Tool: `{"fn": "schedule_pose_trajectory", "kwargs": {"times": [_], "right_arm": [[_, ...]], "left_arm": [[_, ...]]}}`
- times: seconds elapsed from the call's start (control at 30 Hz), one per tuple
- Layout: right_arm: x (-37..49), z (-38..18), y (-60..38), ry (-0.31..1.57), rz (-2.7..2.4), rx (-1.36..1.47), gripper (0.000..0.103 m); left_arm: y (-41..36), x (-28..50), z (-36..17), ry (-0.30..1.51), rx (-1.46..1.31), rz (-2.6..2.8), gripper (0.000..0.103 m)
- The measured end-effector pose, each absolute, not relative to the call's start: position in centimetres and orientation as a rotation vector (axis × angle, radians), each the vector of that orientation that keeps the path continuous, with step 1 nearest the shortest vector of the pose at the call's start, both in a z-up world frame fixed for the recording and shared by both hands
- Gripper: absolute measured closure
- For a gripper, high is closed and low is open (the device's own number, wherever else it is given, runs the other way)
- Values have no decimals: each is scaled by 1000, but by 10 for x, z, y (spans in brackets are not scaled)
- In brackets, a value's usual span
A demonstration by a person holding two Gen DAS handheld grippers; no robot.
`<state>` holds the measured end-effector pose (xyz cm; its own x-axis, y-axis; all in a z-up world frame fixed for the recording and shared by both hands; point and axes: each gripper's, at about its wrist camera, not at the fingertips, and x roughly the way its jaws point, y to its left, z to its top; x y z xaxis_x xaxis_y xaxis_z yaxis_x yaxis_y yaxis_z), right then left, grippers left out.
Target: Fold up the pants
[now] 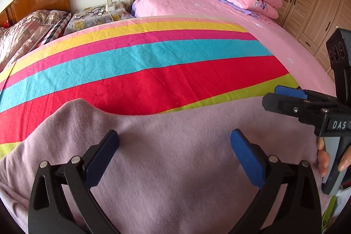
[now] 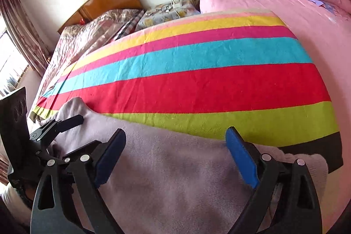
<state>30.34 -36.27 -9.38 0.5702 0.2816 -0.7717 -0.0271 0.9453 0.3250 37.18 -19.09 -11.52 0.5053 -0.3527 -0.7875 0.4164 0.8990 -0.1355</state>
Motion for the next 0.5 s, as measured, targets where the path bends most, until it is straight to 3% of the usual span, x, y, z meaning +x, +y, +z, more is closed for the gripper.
{"fn": "schedule_pose_trajectory", "kwargs": {"times": [0.2, 0.37, 0.5], "right_arm": [[297, -91, -359, 940, 177, 263, 12], [294, -91, -367, 924, 196, 294, 11], [294, -91, -368, 918, 200, 304, 11]], "left_arm": [[-167, 377, -78, 879, -22, -444, 1], [-122, 422, -102, 1047, -217, -333, 2], [-140, 432, -110, 1007, -104, -310, 1]]}}
